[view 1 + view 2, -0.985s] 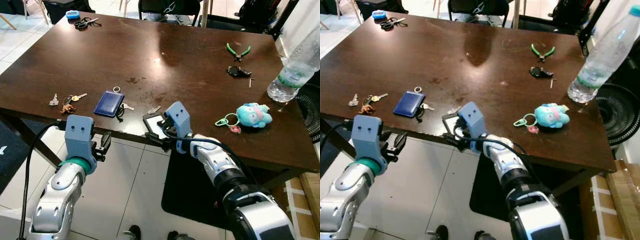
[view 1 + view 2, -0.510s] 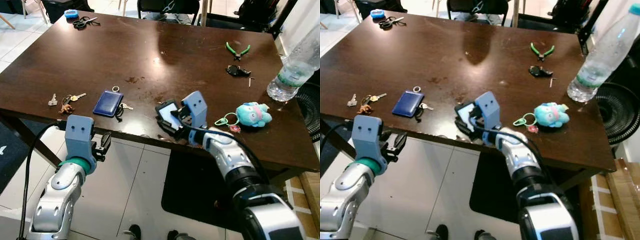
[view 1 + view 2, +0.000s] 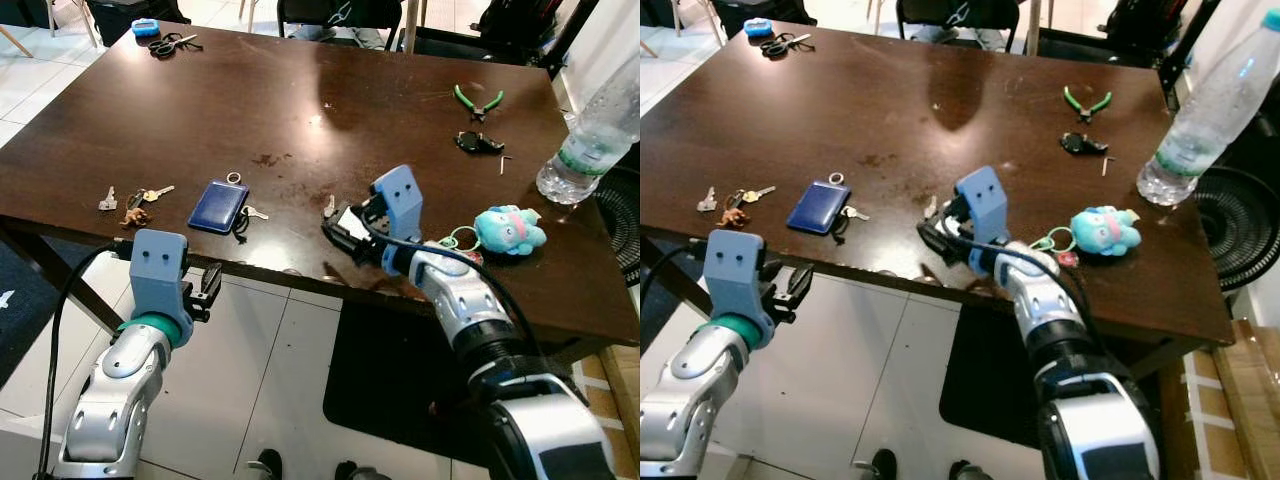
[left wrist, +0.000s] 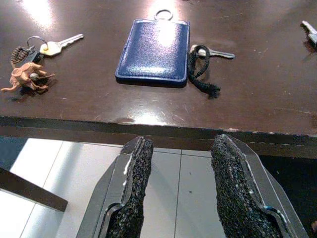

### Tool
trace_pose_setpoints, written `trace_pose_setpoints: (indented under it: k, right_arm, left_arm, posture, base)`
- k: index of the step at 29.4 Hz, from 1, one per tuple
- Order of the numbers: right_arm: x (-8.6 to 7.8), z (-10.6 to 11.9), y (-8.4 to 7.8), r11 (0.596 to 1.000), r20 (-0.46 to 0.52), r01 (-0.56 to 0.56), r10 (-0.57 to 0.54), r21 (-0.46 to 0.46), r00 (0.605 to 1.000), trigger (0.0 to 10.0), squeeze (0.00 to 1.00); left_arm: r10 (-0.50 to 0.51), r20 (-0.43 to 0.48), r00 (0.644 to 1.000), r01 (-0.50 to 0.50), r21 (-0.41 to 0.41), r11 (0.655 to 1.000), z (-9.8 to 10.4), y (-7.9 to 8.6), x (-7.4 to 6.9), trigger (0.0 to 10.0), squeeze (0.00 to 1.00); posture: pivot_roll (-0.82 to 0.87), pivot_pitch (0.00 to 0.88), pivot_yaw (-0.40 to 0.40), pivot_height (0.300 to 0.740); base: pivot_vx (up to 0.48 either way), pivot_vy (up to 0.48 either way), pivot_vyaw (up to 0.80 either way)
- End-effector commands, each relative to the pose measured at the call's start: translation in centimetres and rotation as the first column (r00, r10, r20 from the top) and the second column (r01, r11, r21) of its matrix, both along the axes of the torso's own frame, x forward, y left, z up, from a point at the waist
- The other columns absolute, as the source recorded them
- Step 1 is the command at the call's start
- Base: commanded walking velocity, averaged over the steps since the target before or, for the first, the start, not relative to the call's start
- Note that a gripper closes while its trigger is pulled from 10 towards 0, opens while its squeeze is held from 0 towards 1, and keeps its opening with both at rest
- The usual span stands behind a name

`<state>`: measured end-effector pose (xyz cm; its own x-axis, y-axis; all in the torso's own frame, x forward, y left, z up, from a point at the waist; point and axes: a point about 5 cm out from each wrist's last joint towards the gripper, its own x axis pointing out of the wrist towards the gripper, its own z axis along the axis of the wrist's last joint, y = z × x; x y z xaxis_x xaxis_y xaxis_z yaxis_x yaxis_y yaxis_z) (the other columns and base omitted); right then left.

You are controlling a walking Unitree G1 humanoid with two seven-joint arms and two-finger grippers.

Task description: Hang keys on a hook

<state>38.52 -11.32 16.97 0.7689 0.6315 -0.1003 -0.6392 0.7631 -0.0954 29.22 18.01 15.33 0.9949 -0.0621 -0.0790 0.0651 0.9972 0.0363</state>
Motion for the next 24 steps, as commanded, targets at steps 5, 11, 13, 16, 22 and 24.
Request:
trace_pose_setpoints:
  k: [5,11,13,16,22,24]
  right_arm:
    - [0.0,0.1,0.1,1.0,-0.013,0.003,-0.003,0.021,1.0,10.0,0.0]
    - [0.6,0.6,0.6,0.999,-0.032,0.018,-0.017,0.042,0.999,10.0,0.0]
    - [0.9,1.0,1.2,0.998,-0.045,0.022,-0.019,0.058,0.999,10.0,0.0]
    - [1.4,1.6,1.6,0.996,-0.06,0.057,-0.053,0.071,0.997,10.0,0.0]
    - [2.3,2.2,0.5,0.979,-0.115,0.187,-0.177,0.083,0.977,10.0,0.0]
    - [2.4,2.1,0.2,0.978,-0.122,0.195,-0.186,0.067,0.975,10.0,0.0]
  left_arm:
    - [0.007,-0.019,1.0,-0.007,0.004,1.0,-0.4,0.2,-0.2,10.0,0.0]
    - [0.005,-0.018,1.0,-0.005,0.005,1.0,-0.4,0.2,-0.2,10.0,0.0]
    - [0.006,-0.018,1.0,-0.006,0.004,1.0,-0.4,0.1,-0.2,10.0,0.0]
    - [0.009,-0.018,1.0,-0.009,0.003,1.0,-0.4,0.1,-0.2,10.0,0.0]
    - [0.019,-0.017,1.0,-0.019,-0.003,1.0,-0.3,0.1,-0.5,10.0,0.0]
    - [0.02,-0.018,1.0,-0.02,-0.004,1.0,-0.3,0.0,-0.5,10.0,0.0]
  posture:
    - [0.0,0.142,0.086,0.74]
    - [0.0,0.151,0.087,0.74]
    - [0.0,0.155,0.08,0.74]
    - [0.01,0.155,0.074,0.74]
    - [0.02,0.168,0.065,0.74]
    - [0.02,0.171,0.065,0.74]
  base:
    - [0.0,0.0,0.0]
    - [0.0,0.0,0.0]
    - [0.0,0.0,0.0]
    - [0.0,0.0,0.0]
    - [0.0,0.0,0.0]
    - [0.0,0.0,0.0]
